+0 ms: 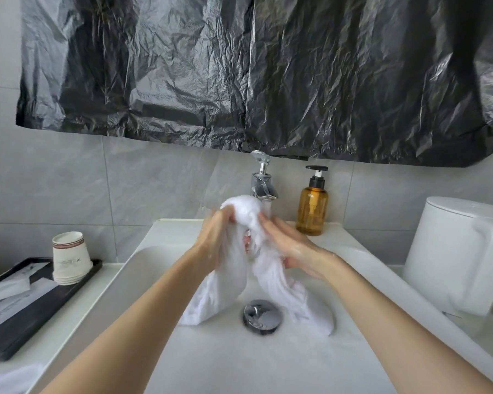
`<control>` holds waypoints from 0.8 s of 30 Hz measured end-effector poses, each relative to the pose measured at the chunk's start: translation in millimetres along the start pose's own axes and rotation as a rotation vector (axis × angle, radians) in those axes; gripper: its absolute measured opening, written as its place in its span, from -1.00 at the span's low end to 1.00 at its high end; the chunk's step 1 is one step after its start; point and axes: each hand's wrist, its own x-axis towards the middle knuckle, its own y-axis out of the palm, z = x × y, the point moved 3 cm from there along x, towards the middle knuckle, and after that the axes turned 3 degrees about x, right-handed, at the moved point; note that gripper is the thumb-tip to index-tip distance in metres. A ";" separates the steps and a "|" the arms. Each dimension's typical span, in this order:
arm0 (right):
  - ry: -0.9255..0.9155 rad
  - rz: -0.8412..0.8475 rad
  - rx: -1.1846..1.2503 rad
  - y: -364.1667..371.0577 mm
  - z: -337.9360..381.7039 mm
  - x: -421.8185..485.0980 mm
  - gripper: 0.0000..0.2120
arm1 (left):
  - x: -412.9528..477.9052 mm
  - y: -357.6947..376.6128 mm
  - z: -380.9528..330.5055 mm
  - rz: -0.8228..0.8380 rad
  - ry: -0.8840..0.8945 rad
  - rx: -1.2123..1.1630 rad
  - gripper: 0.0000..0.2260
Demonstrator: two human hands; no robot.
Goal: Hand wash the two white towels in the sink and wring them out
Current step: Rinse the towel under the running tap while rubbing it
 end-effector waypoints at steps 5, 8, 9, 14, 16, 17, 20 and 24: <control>-0.102 -0.122 -0.093 -3.8 5.6 1.5 -0.77 | 0.7 -5.2 1.1 -0.090 0.009 0.185 -0.91; -0.108 -0.355 0.087 -12.3 7.7 9.4 -0.71 | 2.2 -4.1 2.6 -0.032 0.114 0.457 -0.80; -0.112 -0.408 0.142 -14.6 8.6 9.9 -0.70 | 2.7 -0.7 3.7 0.025 0.153 0.545 -0.70; -0.151 -0.419 0.102 -18.7 8.4 5.7 -0.74 | -15.2 28.4 22.4 0.354 -0.081 0.469 -0.60; -0.162 -0.433 0.107 -20.3 8.6 5.2 -0.73 | -16.4 32.9 28.3 0.338 -0.062 0.433 -0.59; -0.165 -0.447 0.104 -21.0 9.1 6.0 -0.72 | -16.1 35.2 29.7 0.322 -0.032 0.398 -0.61; -0.155 -0.524 0.028 -24.0 10.1 5.8 -0.70 | -20.5 42.6 25.4 0.200 0.004 0.205 -0.66; -0.198 -0.404 -0.120 -22.7 6.9 9.6 -0.79 | -14.7 30.2 14.6 -0.047 0.123 0.228 -0.70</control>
